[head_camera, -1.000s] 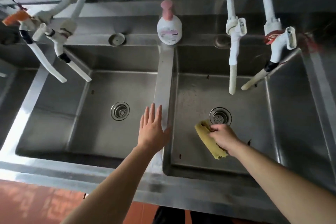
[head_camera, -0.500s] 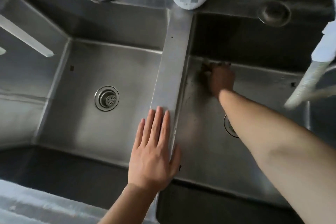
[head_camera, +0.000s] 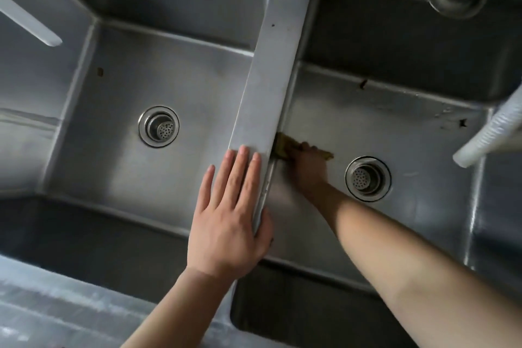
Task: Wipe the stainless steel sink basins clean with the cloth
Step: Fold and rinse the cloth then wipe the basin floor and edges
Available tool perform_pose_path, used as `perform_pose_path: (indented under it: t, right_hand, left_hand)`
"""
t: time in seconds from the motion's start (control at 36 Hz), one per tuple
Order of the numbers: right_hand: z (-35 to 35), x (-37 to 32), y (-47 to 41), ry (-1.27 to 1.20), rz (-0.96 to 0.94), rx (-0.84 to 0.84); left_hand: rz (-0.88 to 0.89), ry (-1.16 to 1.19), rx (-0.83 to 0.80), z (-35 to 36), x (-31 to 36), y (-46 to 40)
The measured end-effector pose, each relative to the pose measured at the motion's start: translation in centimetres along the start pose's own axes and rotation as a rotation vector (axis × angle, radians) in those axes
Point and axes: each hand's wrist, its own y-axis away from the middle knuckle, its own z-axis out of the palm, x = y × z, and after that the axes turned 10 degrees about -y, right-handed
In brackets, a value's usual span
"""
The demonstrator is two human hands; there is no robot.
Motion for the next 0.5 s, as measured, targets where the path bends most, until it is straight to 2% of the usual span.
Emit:
perform_pose_path:
  t: [0.14, 0.19, 0.25, 0.31, 0.33, 0.39, 0.5]
  right_hand:
    - [2.3, 0.7, 5.6, -0.033, -0.079, -0.144]
    - [2.0, 0.9, 6.4, -0.046, -0.13, -0.286]
    - [1.0, 0.6, 6.8, -0.065, -0.143, -0.497]
    - [-0.6, 0.5, 6.6, -0.098, -0.075, -0.67]
    - [-1.7, 0.5, 6.2, -0.136, -0.016, -0.697]
    - [-4.1, 0.5, 4.6, -0.167, 0.073, -0.622]
    - [-9.2, -0.2, -0.7, -0.209, 0.177, -0.239]
  left_hand:
    - [-0.022, 0.029, -0.03, -0.3, 0.1, 0.0]
    - [-0.031, 0.04, -0.041, -0.5, 0.2, 0.0]
    - [-0.035, 0.046, -0.052, -0.7, 0.3, -0.1]
    - [-0.032, 0.047, -0.065, -0.8, 0.3, -0.1]
    - [-0.032, 0.048, -0.068, -0.8, 0.3, -0.1]
    - [-0.036, 0.046, -0.073, -0.9, 0.3, -0.1]
    - [-0.034, 0.036, -0.064, -0.9, 0.3, -0.1]
